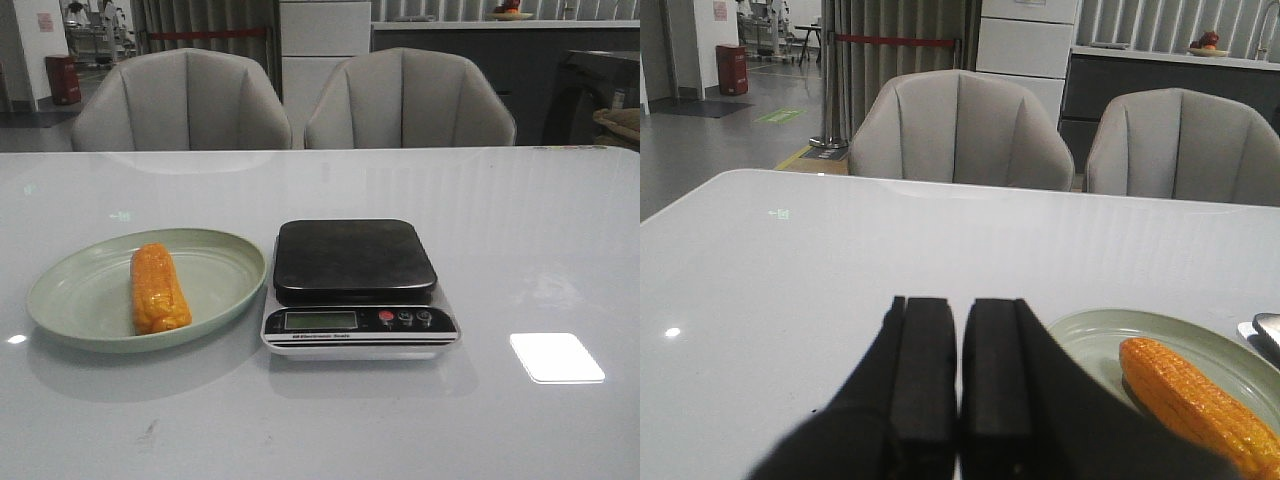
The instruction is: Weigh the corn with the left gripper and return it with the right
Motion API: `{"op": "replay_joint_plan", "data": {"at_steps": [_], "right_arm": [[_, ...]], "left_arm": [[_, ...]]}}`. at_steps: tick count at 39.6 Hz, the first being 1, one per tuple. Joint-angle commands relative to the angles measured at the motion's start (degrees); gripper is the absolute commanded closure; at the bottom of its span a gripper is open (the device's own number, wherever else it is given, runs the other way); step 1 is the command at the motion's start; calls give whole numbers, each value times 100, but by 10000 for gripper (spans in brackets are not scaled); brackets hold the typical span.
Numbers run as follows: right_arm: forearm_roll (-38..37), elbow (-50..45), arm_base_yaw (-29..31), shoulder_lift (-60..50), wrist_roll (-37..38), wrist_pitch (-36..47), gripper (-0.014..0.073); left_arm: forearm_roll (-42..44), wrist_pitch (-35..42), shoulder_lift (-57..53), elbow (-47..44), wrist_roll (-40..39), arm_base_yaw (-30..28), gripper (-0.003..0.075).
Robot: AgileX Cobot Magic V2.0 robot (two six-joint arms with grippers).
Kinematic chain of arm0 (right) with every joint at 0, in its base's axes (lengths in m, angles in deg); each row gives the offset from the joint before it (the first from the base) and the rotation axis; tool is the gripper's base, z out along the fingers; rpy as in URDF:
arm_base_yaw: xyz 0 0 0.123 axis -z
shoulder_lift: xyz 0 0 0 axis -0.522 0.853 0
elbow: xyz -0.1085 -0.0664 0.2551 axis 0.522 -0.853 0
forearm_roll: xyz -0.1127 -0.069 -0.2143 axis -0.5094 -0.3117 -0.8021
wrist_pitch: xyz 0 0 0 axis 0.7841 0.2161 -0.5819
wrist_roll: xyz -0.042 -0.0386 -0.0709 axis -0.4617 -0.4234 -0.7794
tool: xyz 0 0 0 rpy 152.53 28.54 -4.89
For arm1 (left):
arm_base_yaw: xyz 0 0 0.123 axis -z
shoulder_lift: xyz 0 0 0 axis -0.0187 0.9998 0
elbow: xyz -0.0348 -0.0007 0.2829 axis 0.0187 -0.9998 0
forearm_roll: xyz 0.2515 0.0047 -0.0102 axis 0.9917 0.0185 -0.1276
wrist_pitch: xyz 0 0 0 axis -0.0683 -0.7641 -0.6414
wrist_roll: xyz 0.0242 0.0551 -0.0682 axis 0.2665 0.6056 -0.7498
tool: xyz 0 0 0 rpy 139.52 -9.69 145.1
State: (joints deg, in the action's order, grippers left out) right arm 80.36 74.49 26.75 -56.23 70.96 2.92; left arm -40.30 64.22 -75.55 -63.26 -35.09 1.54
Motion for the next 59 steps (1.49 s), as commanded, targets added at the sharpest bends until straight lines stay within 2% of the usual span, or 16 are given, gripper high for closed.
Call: {"op": "replay_joint_plan", "data": {"at_steps": [1,33,38,42,44,51,59], "right_arm": [[0,-63,26,-108,-5,469,448],[0,-63,26,-108,-5,469,448],[0,-63,26,-108,-5,469,448],[0,-63,26,-108,-5,469,448],[0,-63,26,-108,-5,469,448],[0,-63,26,-108,-5,469,448],[0,-63,26,-108,-5,469,448]], "left_arm": [[0,513,-111,-172,-2,44,607],[0,513,-111,-172,-2,44,607],[-37,1027,-111,-172,-27,44,607],[-407,1547,-111,-99,-400,44,607],[-419,1558,-111,60,-481,56,607],[39,464,144,1151,-486,131,607],[0,-965,1036,2307,-475,392,607]]}}
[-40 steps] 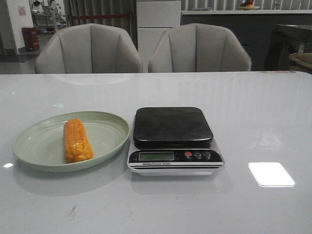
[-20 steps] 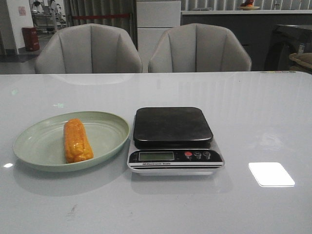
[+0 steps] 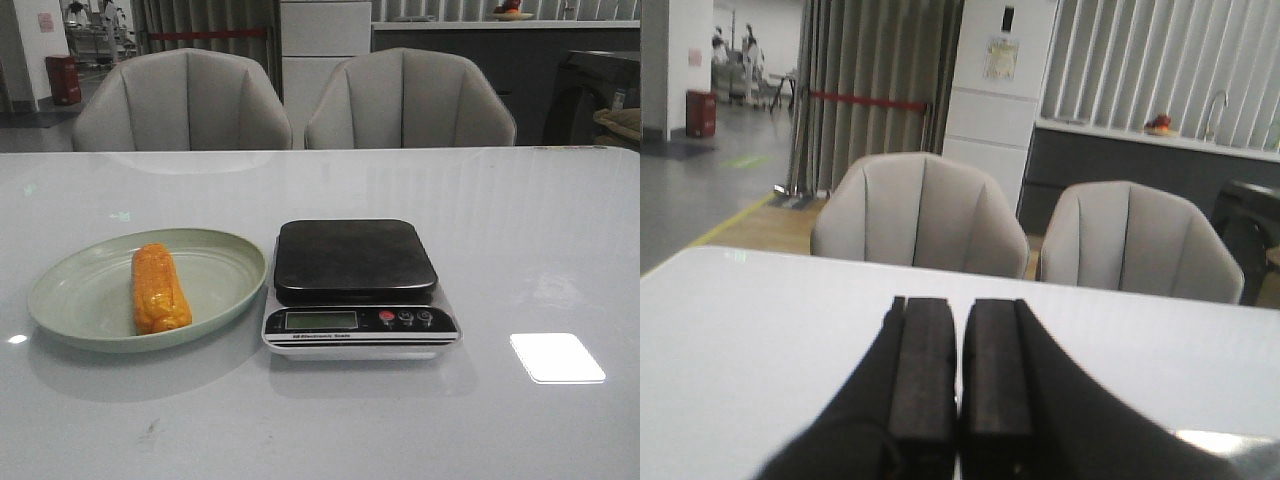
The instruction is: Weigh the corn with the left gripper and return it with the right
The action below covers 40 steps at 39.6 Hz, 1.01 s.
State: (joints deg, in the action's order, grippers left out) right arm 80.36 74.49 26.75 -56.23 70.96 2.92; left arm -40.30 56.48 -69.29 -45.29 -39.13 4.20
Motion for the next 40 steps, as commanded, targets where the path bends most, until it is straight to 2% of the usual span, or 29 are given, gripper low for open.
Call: {"op": "replay_joint_plan", "data": {"at_steps": [1,6,16,24,27,32,36,40], "right_arm": [[0,-63,26,-108,-5,469,448],[0,-63,26,-108,-5,469,448],[0,-63,26,-108,-5,469,448],[0,-63,26,-108,-5,469,448],[0,-63,26,-108,-5,469,448],[0,-63,26,-108,-5,469,448],[0,-63,26,-108,-5,469,448],[0,-63,26,-108,-5,469,448]], "left_arm": [[0,-298,495,562,-71,131,607],[0,-753,845,716,-71,187,607],[149,-575,1092,514,-71,442,607],[390,-713,1388,501,-71,698,593],[405,-713,1534,501,-71,847,533],[524,-705,1862,587,-71,1018,336],[514,-479,2130,607,-85,1030,216],[404,-304,2486,630,-211,1030,185]]}}
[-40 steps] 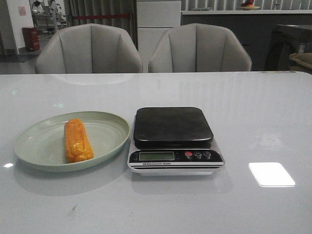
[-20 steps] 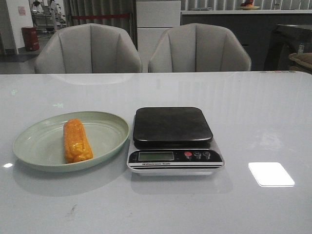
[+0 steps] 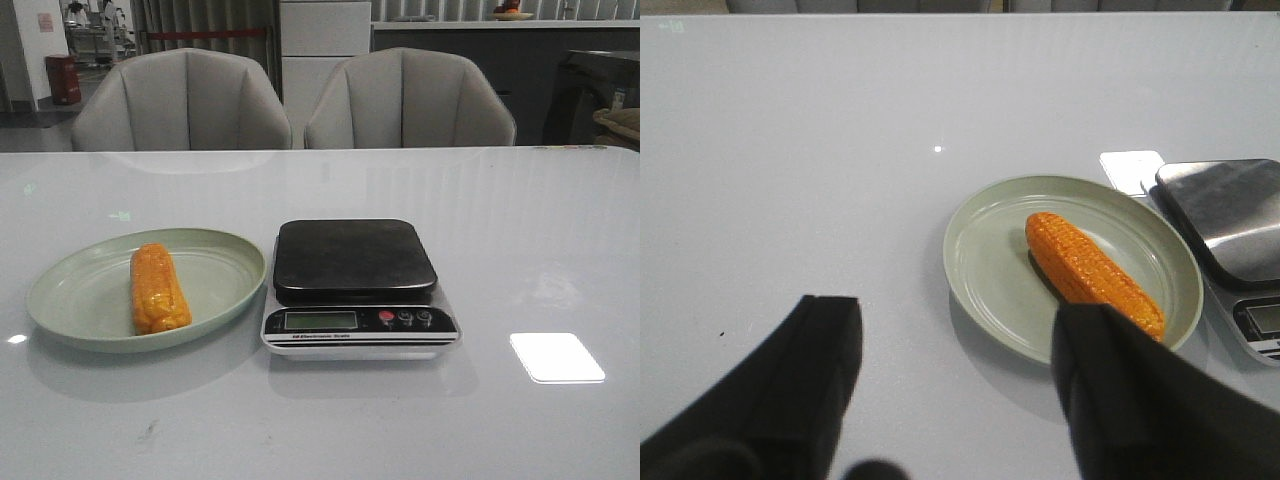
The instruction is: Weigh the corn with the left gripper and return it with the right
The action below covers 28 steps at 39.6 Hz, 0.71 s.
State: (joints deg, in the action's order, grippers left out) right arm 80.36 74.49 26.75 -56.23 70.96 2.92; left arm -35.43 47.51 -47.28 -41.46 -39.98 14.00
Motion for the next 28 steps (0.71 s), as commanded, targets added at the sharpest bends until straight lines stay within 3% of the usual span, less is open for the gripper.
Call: {"op": "replay_joint_plan", "data": {"at_steps": [1,16,22,28], "right_arm": [[0,-63,26,-108,-5,469,448],[0,-63,26,-108,-5,469,448],[0,-63,26,-108,-5,469,448],[0,-63,26,-108,-5,469,448]], "left_arm": [[-124,581,430,300,-126,49,185],[-487,402,2690,1470,-126,67,171],[-520,415,3617,1869,-126,367,111],[-696,415,4465,2254,-196,741,107]]}}
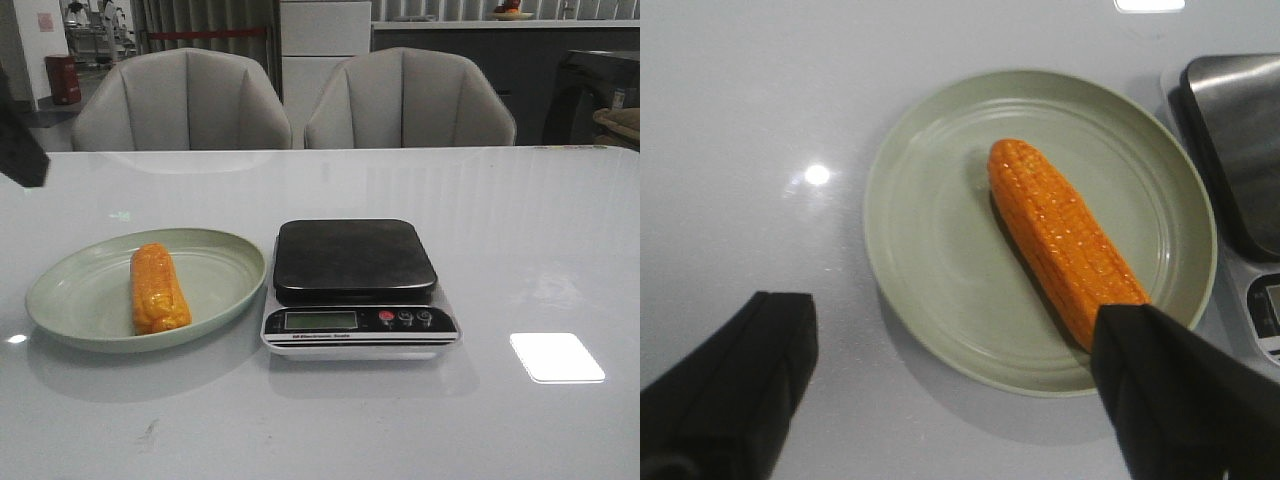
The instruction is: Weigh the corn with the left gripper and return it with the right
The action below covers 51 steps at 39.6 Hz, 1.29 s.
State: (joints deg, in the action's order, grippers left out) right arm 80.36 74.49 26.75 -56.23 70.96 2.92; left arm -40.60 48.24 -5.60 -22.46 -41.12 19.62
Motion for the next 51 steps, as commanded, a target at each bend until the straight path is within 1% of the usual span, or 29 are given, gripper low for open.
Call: {"op": "replay_joint_plan", "data": {"at_steps": [1,5,16,23,26,28,30,31,35,37,39,41,44,51], "right_arm": [[0,-63,26,-108,-5,469,448],[0,-63,26,-108,-5,469,448],[0,-63,26,-108,-5,469,448],[0,-63,26,-108,-5,469,448],[0,-63,26,-108,-5,469,448],[0,-63,26,-108,-5,469,448],[0,-63,26,-108,-5,469,448],[0,-63,26,-108,-5,469,448],[0,-63,26,-108,-5,469,448],[0,-63,26,-108,-5,469,448],[0,-63,26,-108,-5,469,448],[0,-63,26,-108,-5,469,448],[0,-63,26,-108,-5,469,448],[0,-63,26,-108,-5,469,448]], "left_arm": [[-242,342,463,411,-82,234,107],[-510,308,1041,719,-82,369,108],[-730,159,2342,1443,-82,634,112],[-849,-173,2952,1871,-82,634,112],[-860,-366,3133,2026,-82,634,125],[-860,-506,3235,2136,-82,634,168],[-882,-599,3298,2243,-82,634,240],[-909,-606,3298,2312,-82,634,304],[-1012,-681,3288,2564,-82,634,487],[-1036,-792,3288,2755,-82,647,562],[-1050,-870,3288,2935,-82,690,612],[-1064,-913,3288,3112,-82,756,601],[-1118,-923,3288,3314,-82,902,606],[-1155,-656,3341,3613,-82,1336,606]]}}
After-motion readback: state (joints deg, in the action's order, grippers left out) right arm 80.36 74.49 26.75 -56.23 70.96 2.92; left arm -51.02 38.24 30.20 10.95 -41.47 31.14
